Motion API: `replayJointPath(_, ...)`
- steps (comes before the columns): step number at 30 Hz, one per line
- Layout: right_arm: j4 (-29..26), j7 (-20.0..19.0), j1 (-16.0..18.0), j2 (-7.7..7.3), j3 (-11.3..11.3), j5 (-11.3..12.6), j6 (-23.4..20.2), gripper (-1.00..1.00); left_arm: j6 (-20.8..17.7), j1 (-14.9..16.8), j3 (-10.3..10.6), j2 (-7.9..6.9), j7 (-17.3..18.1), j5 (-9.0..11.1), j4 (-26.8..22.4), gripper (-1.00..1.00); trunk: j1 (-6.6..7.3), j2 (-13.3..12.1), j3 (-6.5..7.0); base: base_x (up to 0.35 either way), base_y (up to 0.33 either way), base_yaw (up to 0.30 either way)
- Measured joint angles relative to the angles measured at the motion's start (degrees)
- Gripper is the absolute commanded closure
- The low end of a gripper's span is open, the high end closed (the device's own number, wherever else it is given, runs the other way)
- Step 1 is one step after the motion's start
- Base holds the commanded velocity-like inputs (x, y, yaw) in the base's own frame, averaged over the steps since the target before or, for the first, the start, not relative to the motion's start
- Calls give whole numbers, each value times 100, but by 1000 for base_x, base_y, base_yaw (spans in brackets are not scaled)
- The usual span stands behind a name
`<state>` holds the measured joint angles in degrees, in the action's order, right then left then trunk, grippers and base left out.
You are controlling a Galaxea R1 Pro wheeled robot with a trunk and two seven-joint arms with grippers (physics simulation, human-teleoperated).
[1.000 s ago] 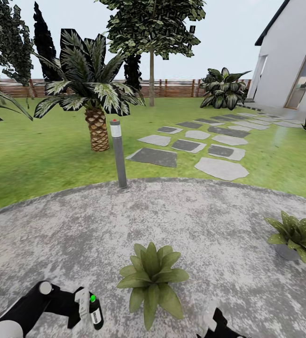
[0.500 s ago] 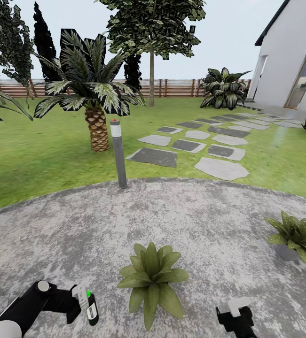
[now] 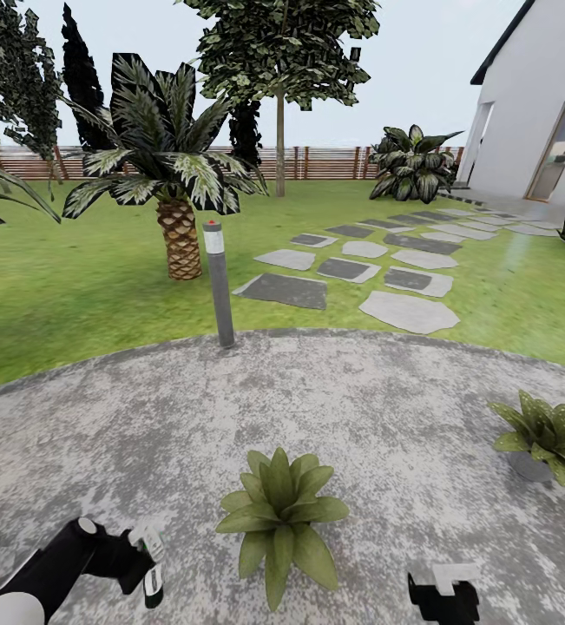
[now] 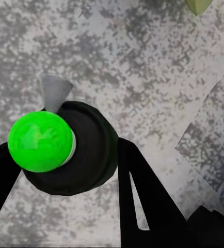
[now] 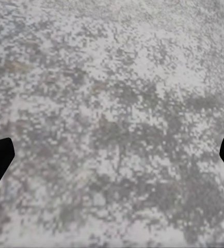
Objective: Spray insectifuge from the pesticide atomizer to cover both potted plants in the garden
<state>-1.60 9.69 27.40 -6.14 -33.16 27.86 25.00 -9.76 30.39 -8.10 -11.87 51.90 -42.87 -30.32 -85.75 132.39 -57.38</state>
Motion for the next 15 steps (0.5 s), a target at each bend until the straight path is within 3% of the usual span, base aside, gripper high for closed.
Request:
replayJointPath(6, -1, 0, -7, 0, 0, 19, 0, -100, -737, 32, 67, 12, 2, -43, -5, 100, 0, 0, 0, 0, 0, 0)
replayJointPath(10, -2, 0, -18, 0, 0, 19, 0, -100, -834, 55, 75, 47, 10, -55, -19, 100, 0, 0, 0, 0, 0, 0)
replayJointPath(12, -2, 0, -23, 0, 1, 19, 0, -100, -856, 71, 93, 136, 16, -60, -24, 100, 0, 0, 0, 0, 0, 0)
replayJointPath(15, -2, 0, -25, 1, 0, 23, 0, -100, -1198, 82, 313, 249, 19, -63, -51, 100, 0, 0, 0, 0, 0, 0)
